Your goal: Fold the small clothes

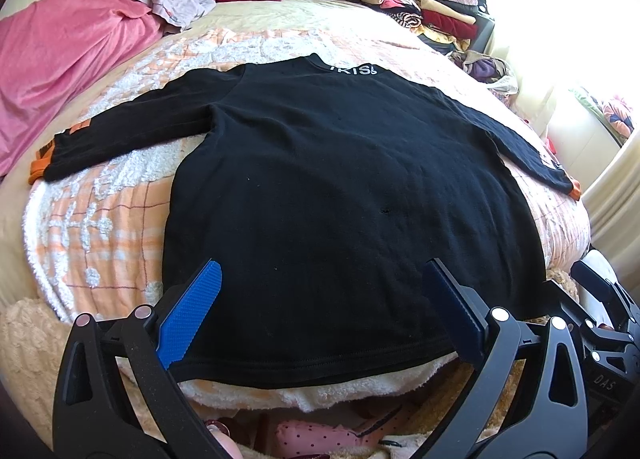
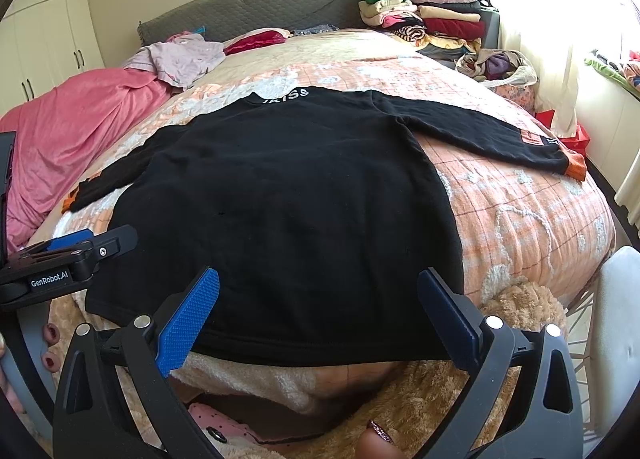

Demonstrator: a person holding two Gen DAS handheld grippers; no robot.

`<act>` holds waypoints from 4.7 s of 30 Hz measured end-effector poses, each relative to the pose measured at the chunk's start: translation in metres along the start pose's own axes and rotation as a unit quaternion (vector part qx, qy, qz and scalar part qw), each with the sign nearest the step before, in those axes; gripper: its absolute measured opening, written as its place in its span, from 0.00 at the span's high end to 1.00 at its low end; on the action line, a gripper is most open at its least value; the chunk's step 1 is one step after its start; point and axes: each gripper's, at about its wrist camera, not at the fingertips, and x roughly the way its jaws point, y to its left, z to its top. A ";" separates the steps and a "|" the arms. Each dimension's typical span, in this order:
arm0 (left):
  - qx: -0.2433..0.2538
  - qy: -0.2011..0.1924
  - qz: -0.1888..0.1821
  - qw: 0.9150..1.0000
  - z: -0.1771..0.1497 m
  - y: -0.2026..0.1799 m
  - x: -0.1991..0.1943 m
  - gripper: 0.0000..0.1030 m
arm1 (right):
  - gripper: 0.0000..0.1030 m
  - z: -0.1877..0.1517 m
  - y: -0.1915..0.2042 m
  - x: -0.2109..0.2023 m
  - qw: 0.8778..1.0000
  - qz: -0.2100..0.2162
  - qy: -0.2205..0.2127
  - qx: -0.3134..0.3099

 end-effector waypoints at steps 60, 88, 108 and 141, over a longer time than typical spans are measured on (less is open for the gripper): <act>0.016 -0.016 -0.019 1.000 0.101 -0.023 0.051 0.08 | 0.04 0.120 -0.058 0.044 0.995 -0.009 -0.030 0.094; 0.019 0.002 -0.041 0.999 0.175 -0.069 0.106 0.08 | 0.04 0.190 -0.206 0.075 0.965 -0.094 -0.034 0.241; 0.035 0.041 -0.060 0.997 0.184 -0.092 0.164 0.08 | 0.04 0.121 -0.333 0.104 0.901 -0.170 0.000 0.399; 0.021 0.024 -0.064 0.997 0.181 -0.044 0.144 0.08 | 0.82 0.168 -0.272 0.088 0.943 -0.028 -0.111 0.312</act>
